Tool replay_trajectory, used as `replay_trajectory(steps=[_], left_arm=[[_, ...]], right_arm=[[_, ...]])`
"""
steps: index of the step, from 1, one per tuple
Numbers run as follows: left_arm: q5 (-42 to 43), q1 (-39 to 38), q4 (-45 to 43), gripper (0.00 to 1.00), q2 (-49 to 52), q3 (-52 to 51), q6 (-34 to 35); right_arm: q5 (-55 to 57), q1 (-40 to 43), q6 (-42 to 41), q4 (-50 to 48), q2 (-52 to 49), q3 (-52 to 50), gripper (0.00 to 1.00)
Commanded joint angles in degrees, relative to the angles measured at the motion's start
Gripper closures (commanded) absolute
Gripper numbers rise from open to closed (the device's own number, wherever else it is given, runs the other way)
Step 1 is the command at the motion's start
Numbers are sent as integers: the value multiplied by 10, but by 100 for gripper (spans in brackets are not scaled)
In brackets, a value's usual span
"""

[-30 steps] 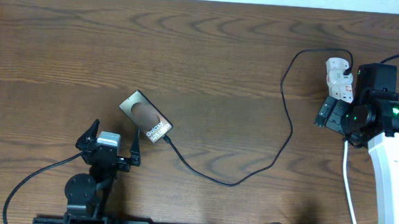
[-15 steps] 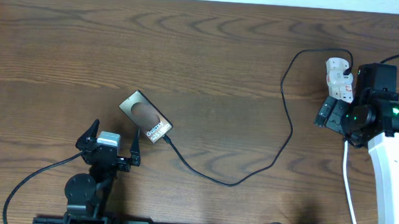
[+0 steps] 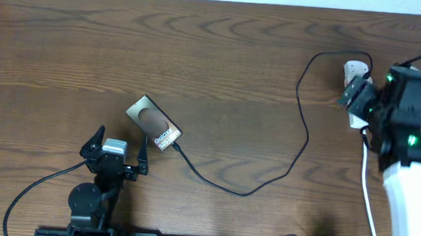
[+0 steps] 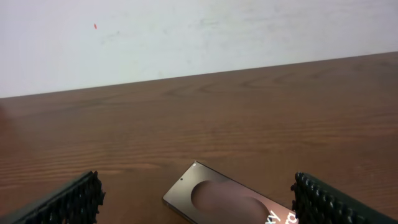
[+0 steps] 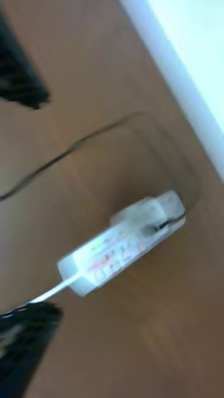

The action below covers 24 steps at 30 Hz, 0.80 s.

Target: Plug charger to phone and switch on socket

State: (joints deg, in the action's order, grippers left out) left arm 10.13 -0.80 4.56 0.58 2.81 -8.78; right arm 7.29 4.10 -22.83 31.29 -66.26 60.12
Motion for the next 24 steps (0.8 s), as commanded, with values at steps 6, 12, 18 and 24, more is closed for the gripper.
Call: replay_trajectory(steps=[6, 12, 18, 24], left_arm=[[-3, 3, 5, 3, -3, -17, 9], [-3, 3, 5, 3, -3, -17, 9], [-3, 3, 5, 3, -3, -17, 9], [-3, 3, 5, 3, -3, -17, 9]], right_arm=[[-53, -4, 2, -345, 186, -264, 1], [-53, -5, 101, -479, 326, -422, 1], [-54, -5, 149, -499, 427, -515, 1], [-75, -5, 193, -499, 497, -574, 1]])
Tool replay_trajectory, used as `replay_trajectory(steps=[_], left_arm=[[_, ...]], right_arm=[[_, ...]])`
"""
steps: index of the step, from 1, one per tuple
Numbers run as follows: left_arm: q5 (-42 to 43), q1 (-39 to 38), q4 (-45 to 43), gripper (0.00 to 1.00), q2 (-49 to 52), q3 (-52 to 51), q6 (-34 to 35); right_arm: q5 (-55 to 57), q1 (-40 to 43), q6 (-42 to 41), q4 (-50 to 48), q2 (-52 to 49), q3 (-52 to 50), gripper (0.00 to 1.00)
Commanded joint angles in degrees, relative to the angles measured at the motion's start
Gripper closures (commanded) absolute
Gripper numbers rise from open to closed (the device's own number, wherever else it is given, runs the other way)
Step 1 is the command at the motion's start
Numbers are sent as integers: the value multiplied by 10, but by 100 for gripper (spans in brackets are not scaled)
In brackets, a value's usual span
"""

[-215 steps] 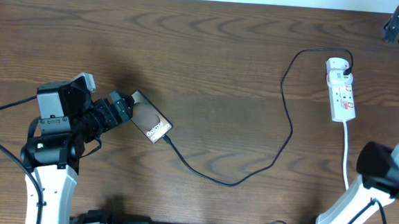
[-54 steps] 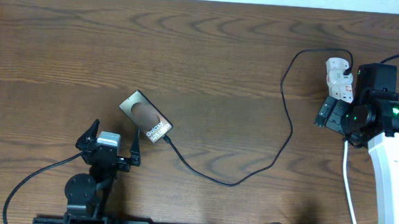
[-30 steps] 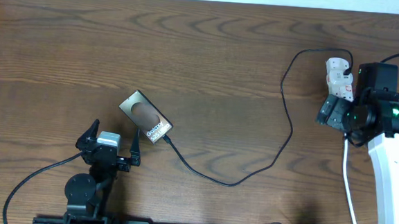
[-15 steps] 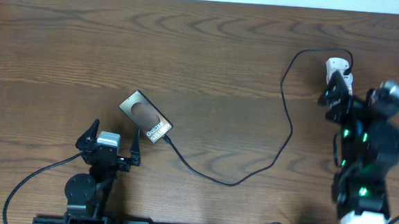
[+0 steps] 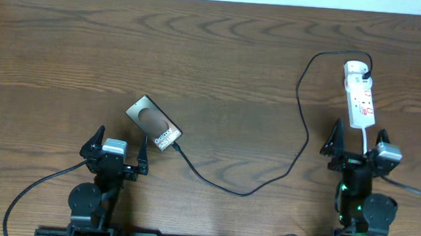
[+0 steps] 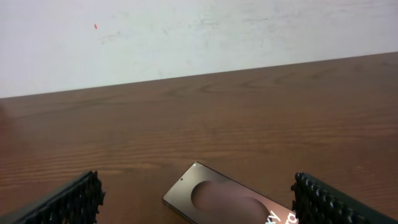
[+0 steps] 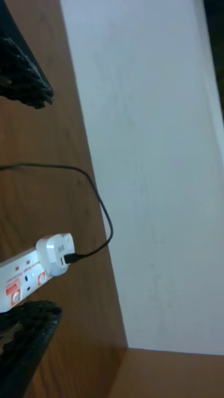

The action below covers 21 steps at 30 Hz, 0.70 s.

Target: Plug charger to phone and switch on socket

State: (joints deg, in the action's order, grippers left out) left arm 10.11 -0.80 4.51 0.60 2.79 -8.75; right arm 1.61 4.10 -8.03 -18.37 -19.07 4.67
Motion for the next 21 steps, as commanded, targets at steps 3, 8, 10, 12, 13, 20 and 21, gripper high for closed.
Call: replay_trajectory(steps=[3, 8, 10, 12, 13, 20, 21], left_arm=[[-3, 3, 5, 3, -4, -17, 9], [-3, 3, 5, 3, -4, -17, 9], [-3, 3, 5, 3, -4, -17, 9], [-3, 3, 5, 3, -4, -17, 9], [-3, 3, 5, 3, -4, -17, 9], [-3, 3, 5, 3, -4, -17, 9], [-3, 3, 5, 3, -4, -17, 9]], right_arm=[[-35, -5, 78, 7, 59, -45, 1], [-30, -5, 84, 124, 106, -43, 1], [-28, -5, 85, 178, 125, -43, 1], [-21, -5, 85, 234, 147, -43, 1], [-21, -5, 90, 229, 151, -43, 1], [-20, -5, 111, 229, 163, -43, 1], [-20, -5, 111, 229, 163, -43, 1]])
